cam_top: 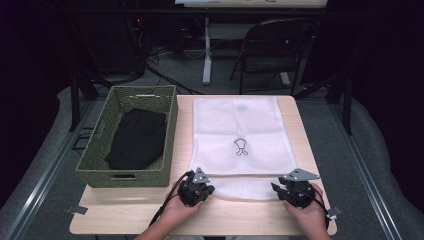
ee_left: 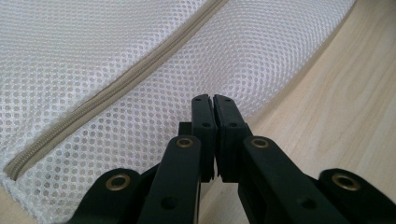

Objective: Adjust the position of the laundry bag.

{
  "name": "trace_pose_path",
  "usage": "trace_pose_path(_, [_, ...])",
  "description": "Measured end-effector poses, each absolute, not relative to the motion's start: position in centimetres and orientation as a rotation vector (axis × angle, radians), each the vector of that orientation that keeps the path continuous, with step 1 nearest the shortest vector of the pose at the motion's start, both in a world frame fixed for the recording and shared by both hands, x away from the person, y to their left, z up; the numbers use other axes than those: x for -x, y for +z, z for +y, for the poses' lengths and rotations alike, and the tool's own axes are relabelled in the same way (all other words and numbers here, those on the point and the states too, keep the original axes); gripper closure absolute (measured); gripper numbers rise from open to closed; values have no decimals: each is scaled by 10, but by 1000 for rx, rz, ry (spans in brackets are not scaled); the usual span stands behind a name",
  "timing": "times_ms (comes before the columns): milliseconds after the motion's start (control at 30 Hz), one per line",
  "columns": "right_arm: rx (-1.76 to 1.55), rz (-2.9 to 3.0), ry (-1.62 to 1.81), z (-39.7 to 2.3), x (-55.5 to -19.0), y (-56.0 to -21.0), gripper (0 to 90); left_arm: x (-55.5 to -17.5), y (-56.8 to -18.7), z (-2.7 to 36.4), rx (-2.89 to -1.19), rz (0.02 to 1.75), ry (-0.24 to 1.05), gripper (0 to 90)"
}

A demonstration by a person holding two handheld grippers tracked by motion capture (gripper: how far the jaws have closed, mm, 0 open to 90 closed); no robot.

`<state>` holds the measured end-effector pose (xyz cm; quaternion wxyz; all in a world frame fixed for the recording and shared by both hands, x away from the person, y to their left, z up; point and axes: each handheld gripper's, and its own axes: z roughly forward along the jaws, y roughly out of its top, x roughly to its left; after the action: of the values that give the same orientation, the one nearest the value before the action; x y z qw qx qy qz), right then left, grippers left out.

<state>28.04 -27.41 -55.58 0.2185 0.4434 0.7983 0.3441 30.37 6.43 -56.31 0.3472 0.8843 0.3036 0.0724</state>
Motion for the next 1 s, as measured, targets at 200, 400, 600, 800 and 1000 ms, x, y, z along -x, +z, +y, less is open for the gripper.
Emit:
trace_pose_path(200, [-1300,2142,1034,-275,-282,-556,507,-300,-561,70,-2282,799,183,887])
trace_pose_path(400, [-1271,2139,1054,-278,-278,-553,528,-297,-561,72,-2285,802,181,887])
trace_pose_path(600, [-1302,2127,1041,-290,-284,-547,558,-293,-562,75,-2300,803,184,886])
trace_pose_path(800, [-1375,2110,949,-304,-307,-539,607,-292,-561,75,-2304,807,190,886])
trace_pose_path(1000, [-1538,2055,906,-316,-335,-541,670,-293,-562,78,-2295,820,176,886])
